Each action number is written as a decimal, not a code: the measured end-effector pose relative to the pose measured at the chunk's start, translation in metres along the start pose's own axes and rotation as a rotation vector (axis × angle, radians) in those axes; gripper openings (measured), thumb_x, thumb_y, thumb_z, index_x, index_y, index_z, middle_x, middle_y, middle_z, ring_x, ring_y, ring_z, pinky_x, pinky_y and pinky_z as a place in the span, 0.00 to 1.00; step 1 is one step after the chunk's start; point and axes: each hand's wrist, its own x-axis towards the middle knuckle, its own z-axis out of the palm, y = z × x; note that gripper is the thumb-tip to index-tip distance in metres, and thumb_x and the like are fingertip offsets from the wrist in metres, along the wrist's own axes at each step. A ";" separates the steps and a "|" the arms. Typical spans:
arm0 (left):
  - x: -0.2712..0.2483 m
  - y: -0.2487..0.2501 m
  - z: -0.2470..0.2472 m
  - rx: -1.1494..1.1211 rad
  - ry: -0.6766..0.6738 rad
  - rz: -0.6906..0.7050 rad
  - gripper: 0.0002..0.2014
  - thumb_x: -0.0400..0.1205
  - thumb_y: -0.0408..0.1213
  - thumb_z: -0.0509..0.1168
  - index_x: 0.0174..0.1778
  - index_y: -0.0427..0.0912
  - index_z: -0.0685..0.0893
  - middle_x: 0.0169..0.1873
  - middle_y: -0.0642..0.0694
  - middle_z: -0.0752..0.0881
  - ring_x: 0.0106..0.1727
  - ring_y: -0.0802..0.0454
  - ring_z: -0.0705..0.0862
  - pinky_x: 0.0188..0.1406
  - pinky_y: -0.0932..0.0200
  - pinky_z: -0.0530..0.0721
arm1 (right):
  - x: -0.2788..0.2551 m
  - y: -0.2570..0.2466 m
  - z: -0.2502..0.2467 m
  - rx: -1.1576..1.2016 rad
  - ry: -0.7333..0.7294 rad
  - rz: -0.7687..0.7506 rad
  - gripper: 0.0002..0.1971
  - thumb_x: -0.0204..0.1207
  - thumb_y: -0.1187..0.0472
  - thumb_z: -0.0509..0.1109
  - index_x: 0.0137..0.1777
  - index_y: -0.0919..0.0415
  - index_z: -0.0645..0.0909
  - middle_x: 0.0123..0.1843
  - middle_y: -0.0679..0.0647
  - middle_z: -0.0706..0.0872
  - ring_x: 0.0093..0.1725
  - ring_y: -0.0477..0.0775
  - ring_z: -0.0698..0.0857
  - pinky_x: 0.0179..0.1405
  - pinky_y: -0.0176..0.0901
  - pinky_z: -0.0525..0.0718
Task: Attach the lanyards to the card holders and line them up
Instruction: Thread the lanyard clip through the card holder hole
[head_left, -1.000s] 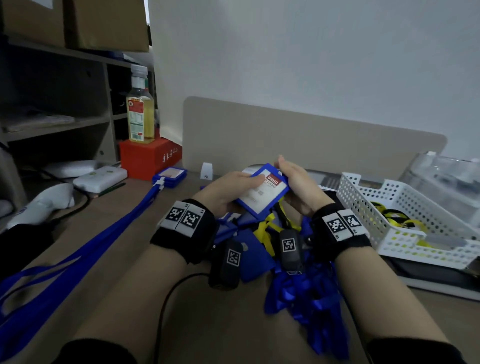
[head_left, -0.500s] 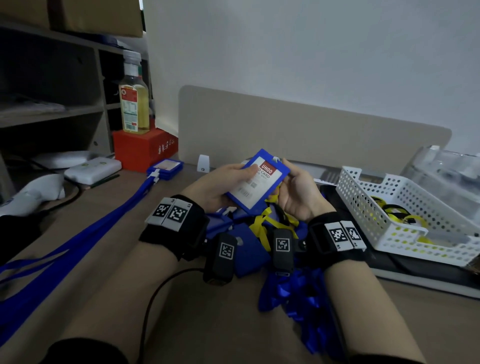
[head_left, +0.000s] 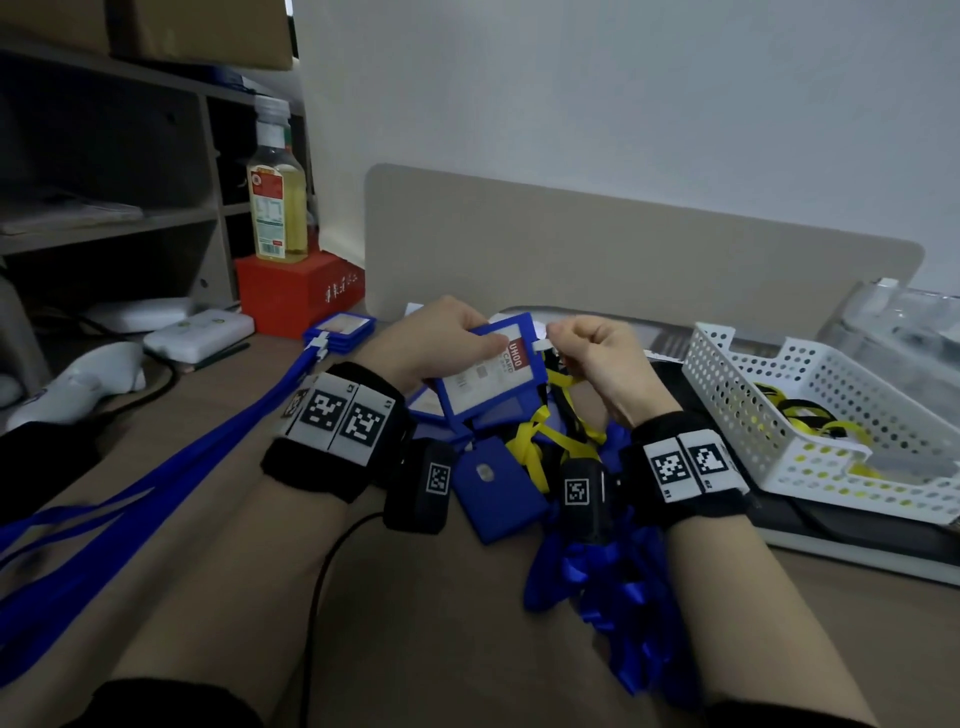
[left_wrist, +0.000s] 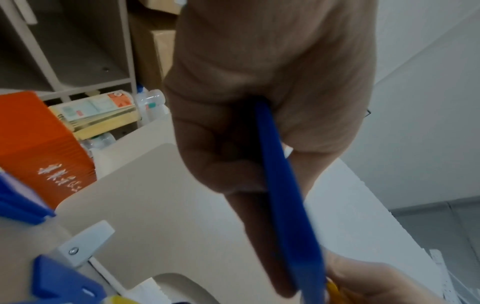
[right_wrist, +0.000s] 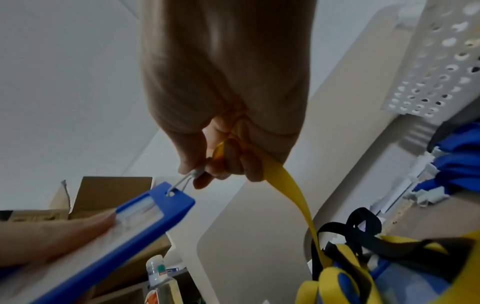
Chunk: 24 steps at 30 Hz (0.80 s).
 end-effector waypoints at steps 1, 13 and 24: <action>-0.001 0.001 0.000 0.022 0.004 0.000 0.10 0.84 0.43 0.64 0.46 0.40 0.84 0.38 0.46 0.88 0.38 0.52 0.88 0.36 0.58 0.85 | 0.001 0.000 0.000 -0.063 0.009 -0.035 0.13 0.82 0.65 0.65 0.44 0.78 0.79 0.30 0.54 0.87 0.32 0.46 0.86 0.32 0.36 0.82; -0.003 0.012 0.003 0.246 0.113 0.068 0.14 0.85 0.45 0.61 0.34 0.44 0.78 0.34 0.47 0.84 0.34 0.55 0.83 0.27 0.64 0.74 | 0.000 -0.001 0.014 -0.315 0.070 -0.194 0.10 0.82 0.59 0.66 0.41 0.56 0.86 0.41 0.53 0.91 0.40 0.45 0.89 0.42 0.45 0.88; -0.007 0.013 -0.001 0.119 0.032 -0.048 0.10 0.84 0.43 0.64 0.51 0.40 0.84 0.38 0.46 0.88 0.39 0.53 0.88 0.36 0.59 0.86 | -0.003 -0.008 0.010 -0.377 0.033 -0.218 0.21 0.83 0.58 0.66 0.26 0.62 0.78 0.26 0.50 0.82 0.29 0.44 0.79 0.31 0.41 0.76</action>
